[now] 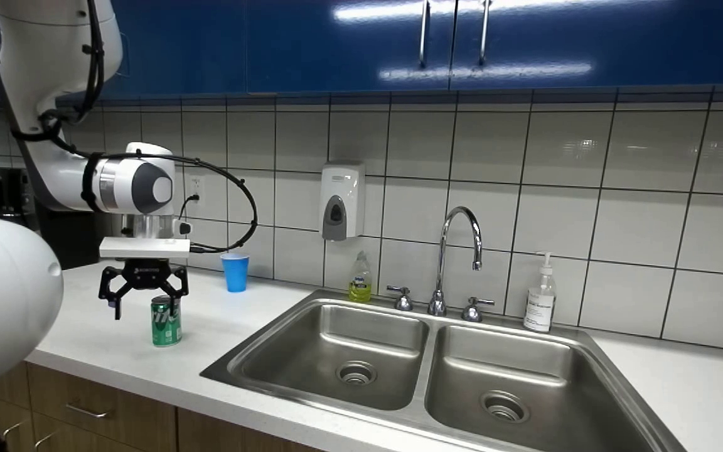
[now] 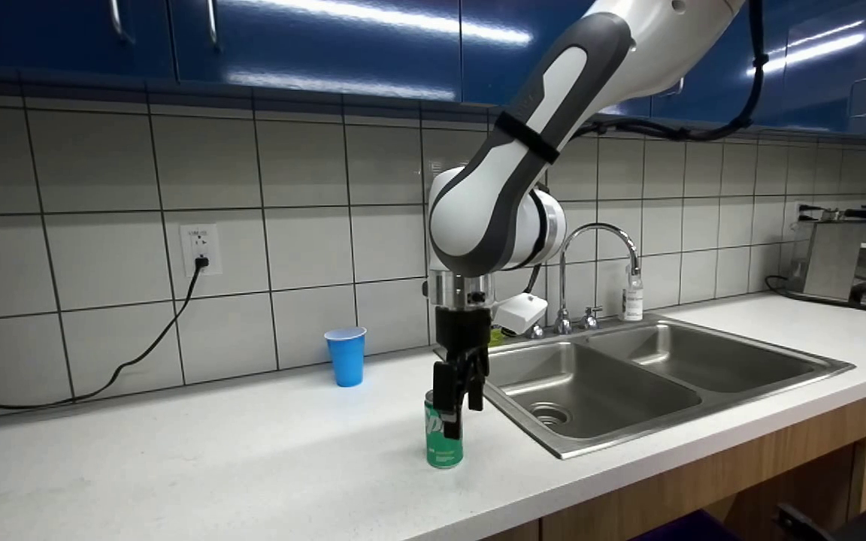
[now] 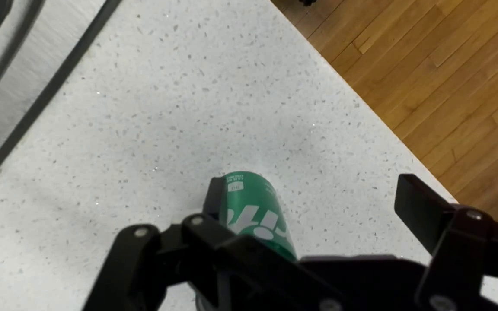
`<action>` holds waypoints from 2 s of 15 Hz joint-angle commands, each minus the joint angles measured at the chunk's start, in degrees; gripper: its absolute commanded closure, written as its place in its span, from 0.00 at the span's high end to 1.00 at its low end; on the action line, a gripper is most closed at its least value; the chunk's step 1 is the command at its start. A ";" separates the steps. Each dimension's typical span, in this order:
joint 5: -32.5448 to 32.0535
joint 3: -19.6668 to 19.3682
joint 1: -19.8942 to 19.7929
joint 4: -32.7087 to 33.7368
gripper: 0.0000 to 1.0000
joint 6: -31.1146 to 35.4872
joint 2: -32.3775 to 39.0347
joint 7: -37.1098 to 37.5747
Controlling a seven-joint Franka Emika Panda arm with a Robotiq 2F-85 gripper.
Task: Put the green can inside the sink.
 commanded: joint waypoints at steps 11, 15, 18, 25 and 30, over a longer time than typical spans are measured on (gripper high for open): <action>-1.66 0.69 -2.67 6.61 1.00 1.65 5.99 1.84; -1.64 0.75 -3.01 7.58 1.00 1.78 7.00 1.70; -1.73 0.71 -3.13 8.32 1.00 1.77 7.60 1.85; -1.95 0.62 -3.34 9.37 1.00 1.53 8.41 2.04; -2.25 0.52 -3.51 9.71 1.00 1.47 8.91 2.17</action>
